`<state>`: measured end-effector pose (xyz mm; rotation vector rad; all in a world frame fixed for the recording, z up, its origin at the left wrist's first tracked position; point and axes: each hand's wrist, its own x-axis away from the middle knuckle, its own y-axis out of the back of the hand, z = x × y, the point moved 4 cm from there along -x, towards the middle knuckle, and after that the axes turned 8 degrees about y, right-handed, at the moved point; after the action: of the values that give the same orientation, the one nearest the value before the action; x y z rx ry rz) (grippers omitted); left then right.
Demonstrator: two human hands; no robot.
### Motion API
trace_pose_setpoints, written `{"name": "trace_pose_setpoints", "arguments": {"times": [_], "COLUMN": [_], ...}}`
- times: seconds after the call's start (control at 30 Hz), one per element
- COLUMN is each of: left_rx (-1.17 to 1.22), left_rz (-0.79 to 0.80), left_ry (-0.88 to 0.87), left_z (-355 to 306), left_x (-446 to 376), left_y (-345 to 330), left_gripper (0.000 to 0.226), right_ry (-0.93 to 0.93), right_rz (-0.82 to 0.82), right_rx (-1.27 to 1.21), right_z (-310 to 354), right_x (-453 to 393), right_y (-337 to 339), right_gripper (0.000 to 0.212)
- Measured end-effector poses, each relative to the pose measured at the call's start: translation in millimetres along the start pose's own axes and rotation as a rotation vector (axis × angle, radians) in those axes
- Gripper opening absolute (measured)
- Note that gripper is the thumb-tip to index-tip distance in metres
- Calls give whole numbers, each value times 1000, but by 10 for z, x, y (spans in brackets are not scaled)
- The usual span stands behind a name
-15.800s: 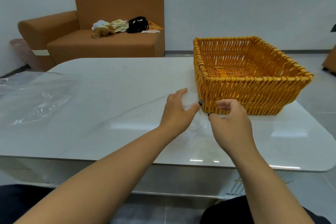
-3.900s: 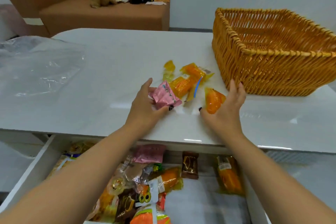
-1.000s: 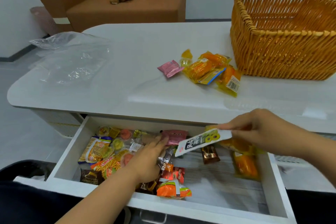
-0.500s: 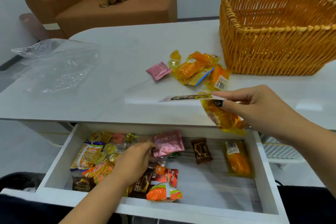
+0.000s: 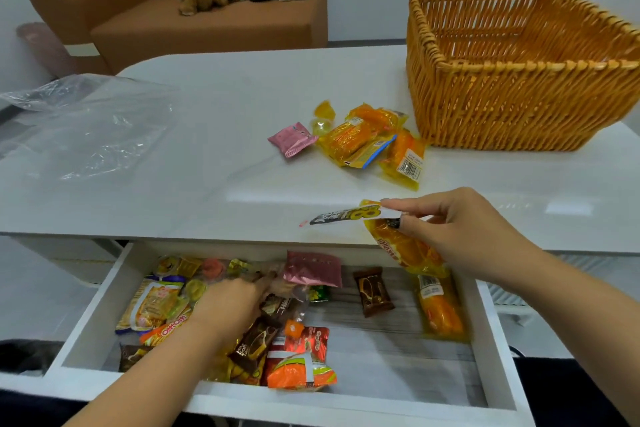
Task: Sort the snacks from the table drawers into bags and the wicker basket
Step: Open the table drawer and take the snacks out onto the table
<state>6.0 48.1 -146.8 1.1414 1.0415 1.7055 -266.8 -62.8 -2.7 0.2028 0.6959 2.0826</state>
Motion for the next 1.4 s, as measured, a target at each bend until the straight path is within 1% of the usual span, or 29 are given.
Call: {"name": "trace_pose_setpoints", "arguments": {"times": [0.03, 0.1, 0.13, 0.2, 0.23, 0.27, 0.3, 0.37, 0.4, 0.47, 0.53, 0.6, 0.63, 0.7, 0.73, 0.8, 0.9, 0.97, 1.03, 1.13, 1.2, 1.23, 1.33, 1.4], "left_rx": [-27, 14, 64, 123, 128, 142, 160, 171, 184, 203, 204, 184, 177, 182, 193, 250, 503, 672, 785, 850, 856, 874, 978, 976], "left_rz": [-40, -186, -259, -283, -260, -202, -150, 51, 113, 177, 206, 184, 168, 136, 113, 20, -126, -196, -303, -523, -656, -689, -698, -782], "left_ry": [-25, -132, -187, -233, -244, -247, -216, -104, -74, -43, -37, -41, -51, -80, -88, -95, -152, -227, -289, -307, -280, -242, -121, -85], "left_z": [5, 10, 59, 150, 181, 178, 175, 150, 108, -15, -138, -176, -168, -131, -101, -45, 46, 73, 112, 189, 252, 292, 385, 402], "left_x": [54, 218, 289, 398, 402, 366, 288, 106, 21, -118, -217, -298, -321, -316, -289, -188, 64, 307, 516, 636, 554, 462, 111, -48], "left_y": [75, 266, 324, 383, 381, 360, 293, 121, 65, -16, -35, -18, -12, 26, 58, 172, 318, 446, 639, 1015, 1215, 1276, 1389, 1503], "left_gripper": [49, 37, 37, 40, 39, 42, 50, 66, 72, 81, 84, 80, 77, 70, 65, 53, 35, 34, 36, 34, 29, 31, 33, 33], "right_ry": [-14, -49, -55, -42, -28, -11, 7, 48, 78, 169, 269, 341, 355, 322, 291, 252, 286, 326, 312, 269, 252, 239, 196, 196], "right_rz": [-44, -140, -174, -223, -241, -255, -267, -305, -327, -372, -397, -395, -381, -347, -332, -317, -336, -356, -353, -316, -297, -300, -361, -427], "right_rx": [-3, -26, -25, -15, -11, -2, 13, 48, 51, 39, 62, 171, 234, 305, 317, 351, 572, 718, 763, 736, 719, 694, 571, 512], "right_z": [-21, -75, -96, -121, -122, -112, -90, -22, 26, 130, 211, 211, 166, 6, -90, -278, -478, -520, -525, -553, -565, -572, -588, -578], "right_x": [-6, -17, -32, -73, -100, -125, -152, -194, -208, -219, -212, -211, -224, -270, -303, -380, -477, -512, -564, -646, -667, -665, -640, -621], "right_y": [-9, -48, -80, -136, -159, -177, -195, -222, -240, -271, -276, -260, -251, -246, -251, -278, -363, -446, -502, -530, -531, -530, -511, -481], "right_gripper": [24, 24, 24, 24, 24, 25, 26, 28, 30, 35, 38, 38, 39, 39, 39, 38, 35, 37, 42, 48, 58, 63, 71, 71]}}
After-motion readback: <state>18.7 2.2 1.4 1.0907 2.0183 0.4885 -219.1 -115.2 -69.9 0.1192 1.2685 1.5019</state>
